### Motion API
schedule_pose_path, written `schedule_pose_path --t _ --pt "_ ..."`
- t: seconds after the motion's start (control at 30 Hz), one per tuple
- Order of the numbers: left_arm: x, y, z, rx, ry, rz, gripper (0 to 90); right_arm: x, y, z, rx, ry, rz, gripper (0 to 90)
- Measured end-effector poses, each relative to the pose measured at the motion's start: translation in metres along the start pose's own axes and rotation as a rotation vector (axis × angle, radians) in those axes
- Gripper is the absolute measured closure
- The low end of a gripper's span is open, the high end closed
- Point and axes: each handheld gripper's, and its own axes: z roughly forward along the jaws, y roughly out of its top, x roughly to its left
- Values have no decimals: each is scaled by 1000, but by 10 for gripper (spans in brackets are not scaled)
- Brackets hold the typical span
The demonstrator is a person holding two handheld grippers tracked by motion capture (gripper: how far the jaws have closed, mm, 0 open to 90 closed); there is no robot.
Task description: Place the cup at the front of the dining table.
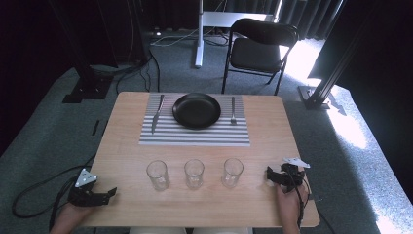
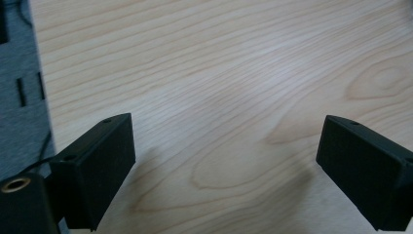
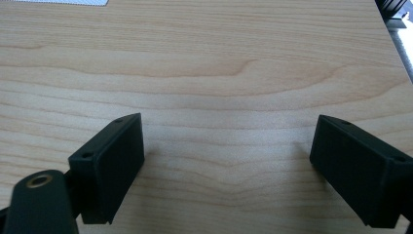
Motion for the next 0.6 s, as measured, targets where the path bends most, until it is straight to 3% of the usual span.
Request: schedule_pose_path --t 0.23,0.5,0.6 --pt "-7 3 -4 -34 -16 25 76 0 0 0 0 0 0 120" --pt "-16 10 -5 -66 -73 31 76 0 0 0 0 0 0 120" --pt "-22 11 -5 -60 -77 57 76 0 0 0 0 0 0 120"
